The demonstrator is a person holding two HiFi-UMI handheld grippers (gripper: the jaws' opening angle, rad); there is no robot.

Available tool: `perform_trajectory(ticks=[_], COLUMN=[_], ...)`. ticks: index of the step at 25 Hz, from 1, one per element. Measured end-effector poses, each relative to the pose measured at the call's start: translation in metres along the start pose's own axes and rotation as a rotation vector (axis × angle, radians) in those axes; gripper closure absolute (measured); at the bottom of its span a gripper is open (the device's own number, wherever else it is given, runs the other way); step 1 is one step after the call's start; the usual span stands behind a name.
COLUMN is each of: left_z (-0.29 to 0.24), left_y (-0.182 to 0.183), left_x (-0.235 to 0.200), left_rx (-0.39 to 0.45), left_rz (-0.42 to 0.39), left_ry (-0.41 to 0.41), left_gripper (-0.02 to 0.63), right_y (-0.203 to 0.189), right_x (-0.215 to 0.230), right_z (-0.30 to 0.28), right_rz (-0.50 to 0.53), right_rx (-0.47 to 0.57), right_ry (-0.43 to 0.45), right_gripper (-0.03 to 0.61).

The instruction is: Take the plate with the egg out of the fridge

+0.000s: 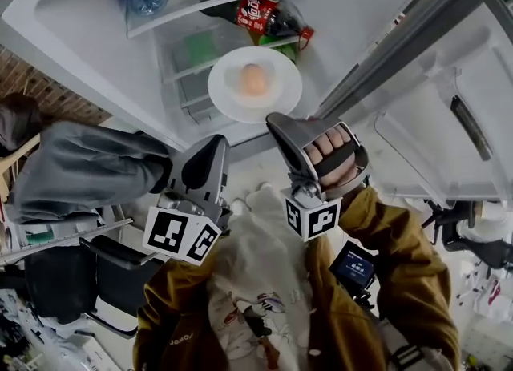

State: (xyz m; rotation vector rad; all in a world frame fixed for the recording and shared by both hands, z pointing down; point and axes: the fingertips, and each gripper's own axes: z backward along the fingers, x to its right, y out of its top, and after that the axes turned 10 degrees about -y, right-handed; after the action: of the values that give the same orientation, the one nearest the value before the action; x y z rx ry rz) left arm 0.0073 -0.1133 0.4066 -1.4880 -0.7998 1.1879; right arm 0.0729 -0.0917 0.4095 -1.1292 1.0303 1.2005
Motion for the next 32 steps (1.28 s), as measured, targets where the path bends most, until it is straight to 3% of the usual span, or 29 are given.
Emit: perform_trajectory(ticks=[19, 32], left_z=[-0.012, -0.016], left_y=[-0.008, -0.009], left_x=[0.007, -0.001], left_rx=[-0.023, -0.025], left_rz=[0.041, 0.055], left_ry=[-0.062, -0.058], left_gripper=[0.606, 0.606], right_y=[-0.001, 0.002], right_x=[-0.011, -0.013], right_z=[0.008, -0.002], right_rz=[-0.009, -0.011], right_rx=[-0.036, -0.022], right_ry=[0.03, 0.033], right_gripper=[0.564, 0.563])
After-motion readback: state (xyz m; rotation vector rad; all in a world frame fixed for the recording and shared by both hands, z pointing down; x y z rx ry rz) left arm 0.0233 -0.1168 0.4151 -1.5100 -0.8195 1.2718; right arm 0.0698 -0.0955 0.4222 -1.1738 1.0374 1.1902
